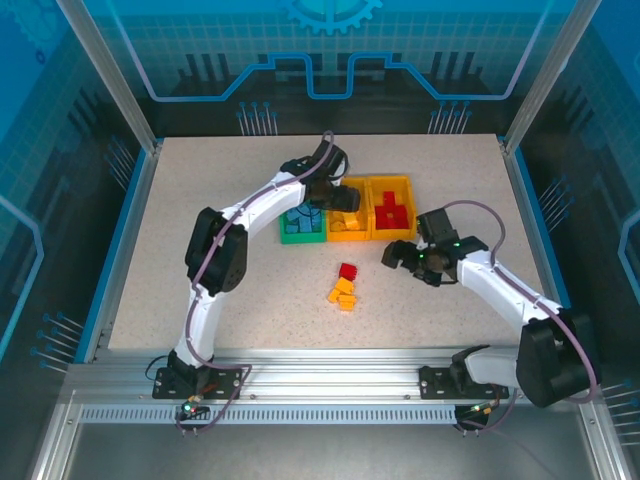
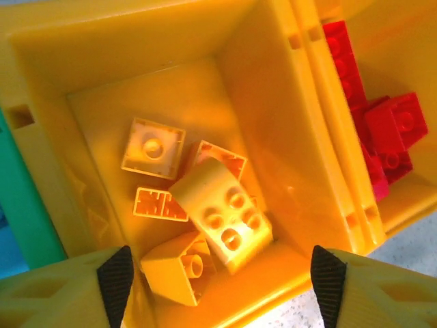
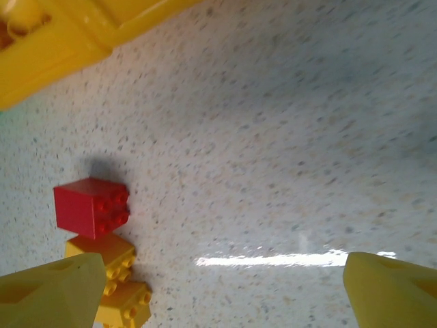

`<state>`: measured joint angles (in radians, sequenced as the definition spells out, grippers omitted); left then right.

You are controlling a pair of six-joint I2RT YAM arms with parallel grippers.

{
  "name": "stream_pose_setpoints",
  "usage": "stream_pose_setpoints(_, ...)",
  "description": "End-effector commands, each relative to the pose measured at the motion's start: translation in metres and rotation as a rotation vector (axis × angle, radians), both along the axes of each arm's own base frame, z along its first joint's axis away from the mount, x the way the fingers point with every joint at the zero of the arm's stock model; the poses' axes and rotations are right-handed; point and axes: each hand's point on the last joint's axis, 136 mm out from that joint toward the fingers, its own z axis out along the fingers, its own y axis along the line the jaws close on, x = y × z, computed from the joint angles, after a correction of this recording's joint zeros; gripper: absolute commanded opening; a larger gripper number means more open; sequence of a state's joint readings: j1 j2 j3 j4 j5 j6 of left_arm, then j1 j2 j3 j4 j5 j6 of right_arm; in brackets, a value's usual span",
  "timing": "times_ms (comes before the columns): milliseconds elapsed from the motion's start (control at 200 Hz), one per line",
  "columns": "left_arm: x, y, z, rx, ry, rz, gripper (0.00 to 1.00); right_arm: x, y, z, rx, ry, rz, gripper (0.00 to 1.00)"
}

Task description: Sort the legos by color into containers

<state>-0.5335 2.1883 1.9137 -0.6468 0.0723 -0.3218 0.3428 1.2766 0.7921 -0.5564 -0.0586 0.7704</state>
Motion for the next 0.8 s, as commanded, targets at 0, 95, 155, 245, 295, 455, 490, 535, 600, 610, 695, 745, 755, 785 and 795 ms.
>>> stream_pose_setpoints(0, -0.005, -0.003, 0.047, -0.115, -0.038, 0.031, 0.98, 0.006, 0.023, 0.001, -0.002, 0.011, -0.009, 0.89)
stream_pose_setpoints(95, -0.011, 0.005, 0.083, -0.165, -0.115, 0.071, 0.99, 0.012, 0.048, 0.003, -0.006, 0.011, -0.006, 0.88)
stream_pose_setpoints(155, -0.018, 0.014, 0.102, -0.186, -0.163, 0.104, 0.99, 0.016, 0.061, 0.002, -0.015, 0.018, -0.009, 0.88)
stream_pose_setpoints(245, -0.032, 0.033, 0.116, -0.180, -0.210, 0.144, 0.99, 0.022, 0.079, -0.003, -0.033, 0.046, 0.004, 0.87)
stream_pose_setpoints(295, -0.041, 0.045, 0.118, -0.170, -0.226, 0.165, 0.99, 0.025, 0.089, -0.006, -0.048, 0.059, 0.030, 0.87)
stream_pose_setpoints(455, -0.069, 0.093, 0.090, -0.140, -0.188, 0.275, 0.99, 0.030, 0.112, -0.019, -0.132, 0.118, 0.102, 0.85)
stream_pose_setpoints(490, -0.076, 0.104, 0.082, -0.139, -0.170, 0.301, 0.99, 0.030, 0.115, -0.022, -0.145, 0.131, 0.107, 0.84)
stream_pose_setpoints(535, -0.085, 0.116, 0.072, -0.136, -0.146, 0.331, 0.99, 0.029, 0.119, -0.026, -0.148, 0.147, 0.115, 0.84)
stream_pose_setpoints(600, -0.097, 0.131, 0.061, -0.130, -0.127, 0.365, 0.99, 0.027, 0.122, -0.034, -0.156, 0.174, 0.120, 0.82)
stream_pose_setpoints(610, -0.099, 0.132, 0.059, -0.129, -0.124, 0.366, 0.99, 0.026, 0.123, -0.034, -0.156, 0.176, 0.122, 0.82)
stream_pose_setpoints(695, -0.113, 0.142, 0.048, -0.123, -0.115, 0.381, 0.99, 0.023, 0.125, -0.040, -0.173, 0.194, 0.125, 0.80)
stream_pose_setpoints(745, -0.119, 0.146, 0.043, -0.117, -0.105, 0.390, 0.99, 0.021, 0.126, -0.042, -0.187, 0.204, 0.131, 0.79)
stream_pose_setpoints(755, -0.120, 0.148, 0.042, -0.114, -0.104, 0.392, 0.99, 0.021, 0.126, -0.043, -0.190, 0.205, 0.132, 0.79)
stream_pose_setpoints(785, -0.123, 0.150, 0.039, -0.111, -0.100, 0.396, 0.99, 0.021, 0.127, -0.043, -0.195, 0.211, 0.135, 0.79)
stream_pose_setpoints(795, -0.124, 0.150, 0.038, -0.109, -0.097, 0.397, 0.99, 0.020, 0.127, -0.044, -0.199, 0.215, 0.139, 0.78)
